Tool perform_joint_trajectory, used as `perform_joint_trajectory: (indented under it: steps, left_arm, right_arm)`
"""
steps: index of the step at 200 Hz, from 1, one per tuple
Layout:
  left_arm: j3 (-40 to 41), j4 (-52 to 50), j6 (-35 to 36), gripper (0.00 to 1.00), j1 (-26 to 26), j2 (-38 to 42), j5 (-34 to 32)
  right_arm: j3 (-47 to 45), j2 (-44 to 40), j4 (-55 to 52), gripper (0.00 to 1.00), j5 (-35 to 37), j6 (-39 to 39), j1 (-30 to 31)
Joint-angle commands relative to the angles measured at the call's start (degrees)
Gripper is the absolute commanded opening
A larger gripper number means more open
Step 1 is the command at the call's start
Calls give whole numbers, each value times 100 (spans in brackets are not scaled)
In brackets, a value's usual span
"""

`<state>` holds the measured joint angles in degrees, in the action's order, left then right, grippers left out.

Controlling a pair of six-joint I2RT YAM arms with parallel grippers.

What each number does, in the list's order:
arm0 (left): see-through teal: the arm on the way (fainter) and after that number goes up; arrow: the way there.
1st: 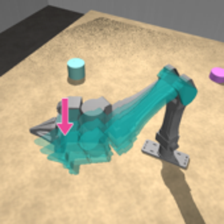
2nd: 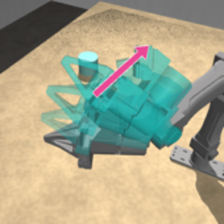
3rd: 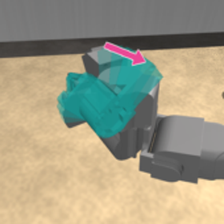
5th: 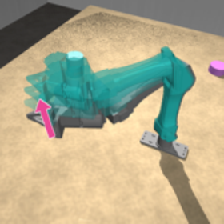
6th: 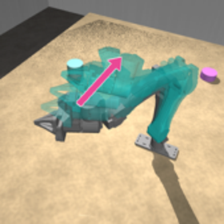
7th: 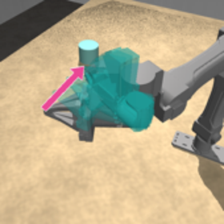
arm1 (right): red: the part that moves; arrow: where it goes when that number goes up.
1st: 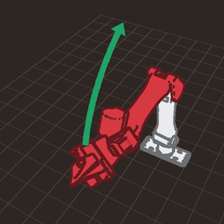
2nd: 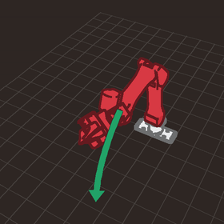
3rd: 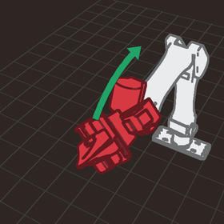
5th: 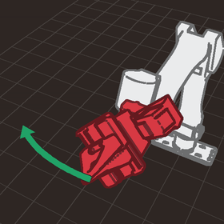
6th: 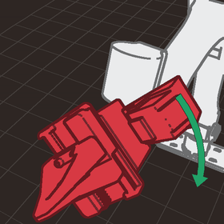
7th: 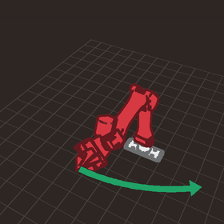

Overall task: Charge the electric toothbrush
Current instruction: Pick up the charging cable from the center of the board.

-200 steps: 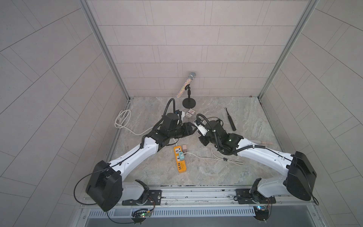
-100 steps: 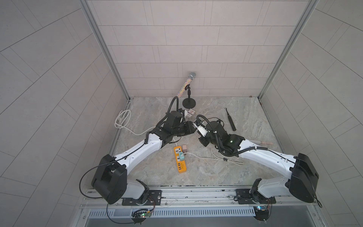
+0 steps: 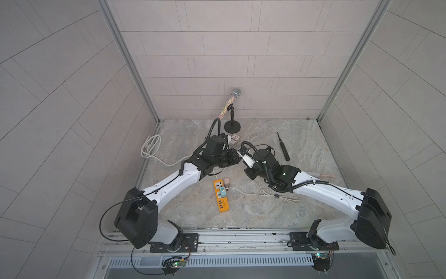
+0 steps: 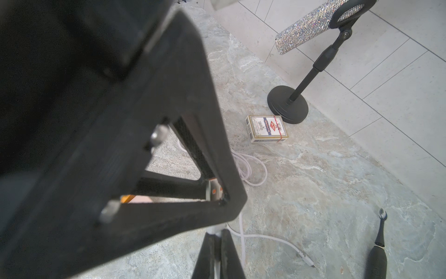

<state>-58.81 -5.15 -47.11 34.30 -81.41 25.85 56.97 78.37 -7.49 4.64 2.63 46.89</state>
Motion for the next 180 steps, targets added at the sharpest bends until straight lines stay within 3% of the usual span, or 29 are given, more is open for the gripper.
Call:
perform_joint_trajectory:
  steps: [1, 56, 98, 133, 146, 159, 180]
  left_arm:
    - [-131, 56, -67, 25, 35, -22, 32]
    - [-184, 51, -105, 19, 33, -66, 41]
    - [-184, 34, -89, 9, 38, 28, -11]
    - [-189, 156, 34, 0, 11, 149, -14]
    - [-169, 330, 85, 0, -19, 217, 23]
    - [-158, 524, 170, 0, -49, 291, 127]
    - [-85, 809, 331, 0, -97, 451, 368]
  right_arm:
    - [28, -67, -10, 0, 37, 145, 48]
    - [62, -42, -25, 0, -57, 217, 48]
    - [108, -76, -74, 0, -38, 161, 57]
    - [269, -356, -444, 28, -279, -47, 36]
    - [347, -545, -721, 33, -507, -183, -44]
    - [449, -724, -1068, 40, -1070, -404, -267]
    - [541, -981, -1438, 46, -2716, -1074, -977]
